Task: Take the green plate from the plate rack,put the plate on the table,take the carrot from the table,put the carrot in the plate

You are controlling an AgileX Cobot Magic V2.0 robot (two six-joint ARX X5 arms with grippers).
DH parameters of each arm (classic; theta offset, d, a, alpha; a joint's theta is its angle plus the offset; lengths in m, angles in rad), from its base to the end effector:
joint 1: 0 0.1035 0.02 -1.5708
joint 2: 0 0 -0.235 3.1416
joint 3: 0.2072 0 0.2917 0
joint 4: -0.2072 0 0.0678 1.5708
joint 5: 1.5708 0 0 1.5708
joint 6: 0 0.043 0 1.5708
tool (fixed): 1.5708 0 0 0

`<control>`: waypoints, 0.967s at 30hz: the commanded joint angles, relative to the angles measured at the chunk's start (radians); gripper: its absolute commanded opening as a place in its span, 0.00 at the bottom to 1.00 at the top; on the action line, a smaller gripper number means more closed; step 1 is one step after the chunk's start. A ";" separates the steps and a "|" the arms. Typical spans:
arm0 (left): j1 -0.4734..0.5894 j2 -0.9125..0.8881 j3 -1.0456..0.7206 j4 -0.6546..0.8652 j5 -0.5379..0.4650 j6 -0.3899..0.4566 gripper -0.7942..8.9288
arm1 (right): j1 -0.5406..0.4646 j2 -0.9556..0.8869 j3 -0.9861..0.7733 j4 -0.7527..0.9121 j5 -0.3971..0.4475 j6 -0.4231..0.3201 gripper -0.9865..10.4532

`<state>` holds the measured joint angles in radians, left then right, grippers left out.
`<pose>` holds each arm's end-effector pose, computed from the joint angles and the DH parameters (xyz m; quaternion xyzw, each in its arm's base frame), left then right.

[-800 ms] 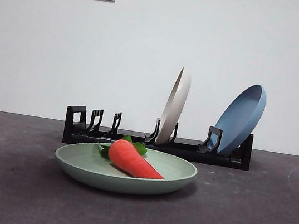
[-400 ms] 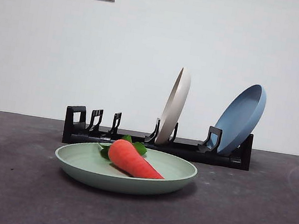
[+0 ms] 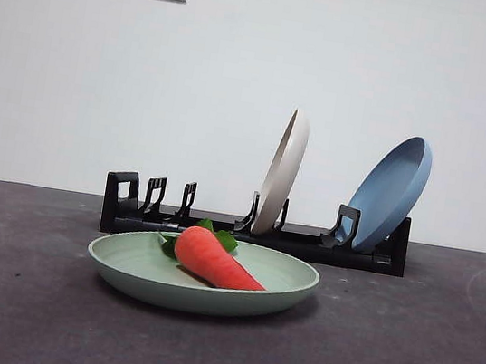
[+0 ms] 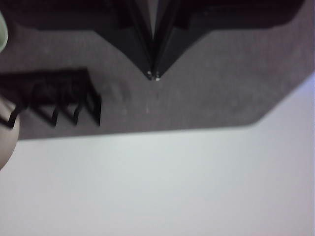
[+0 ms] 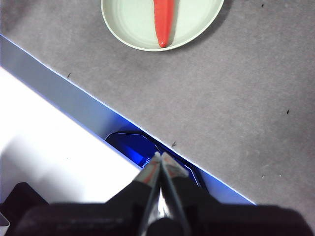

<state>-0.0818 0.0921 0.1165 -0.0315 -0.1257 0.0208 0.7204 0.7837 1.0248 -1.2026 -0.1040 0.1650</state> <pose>0.1802 -0.0094 0.1913 0.0108 0.0038 0.0219 0.9997 0.1321 0.1219 0.3051 -0.0729 0.4684 0.3177 0.8212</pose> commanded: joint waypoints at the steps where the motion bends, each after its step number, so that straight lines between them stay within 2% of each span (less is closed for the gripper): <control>1: 0.007 -0.019 -0.061 0.011 0.003 -0.055 0.08 | 0.002 -0.002 -0.002 0.006 0.002 0.002 0.09; 4: 0.007 -0.031 -0.106 0.005 0.004 -0.070 0.08 | 0.002 -0.002 -0.002 0.006 0.002 0.002 0.09; 13: 0.007 -0.047 -0.113 -0.148 0.007 -0.082 0.08 | 0.002 -0.002 -0.002 0.006 0.002 0.002 0.09; 29: 0.007 -0.050 -0.113 -0.142 0.017 -0.080 0.08 | 0.002 -0.002 -0.002 0.006 0.002 0.002 0.09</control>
<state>-0.0784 0.0456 0.0170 -0.1791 -0.1131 -0.0536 0.7204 0.7837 1.0248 -1.2026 -0.1040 0.1650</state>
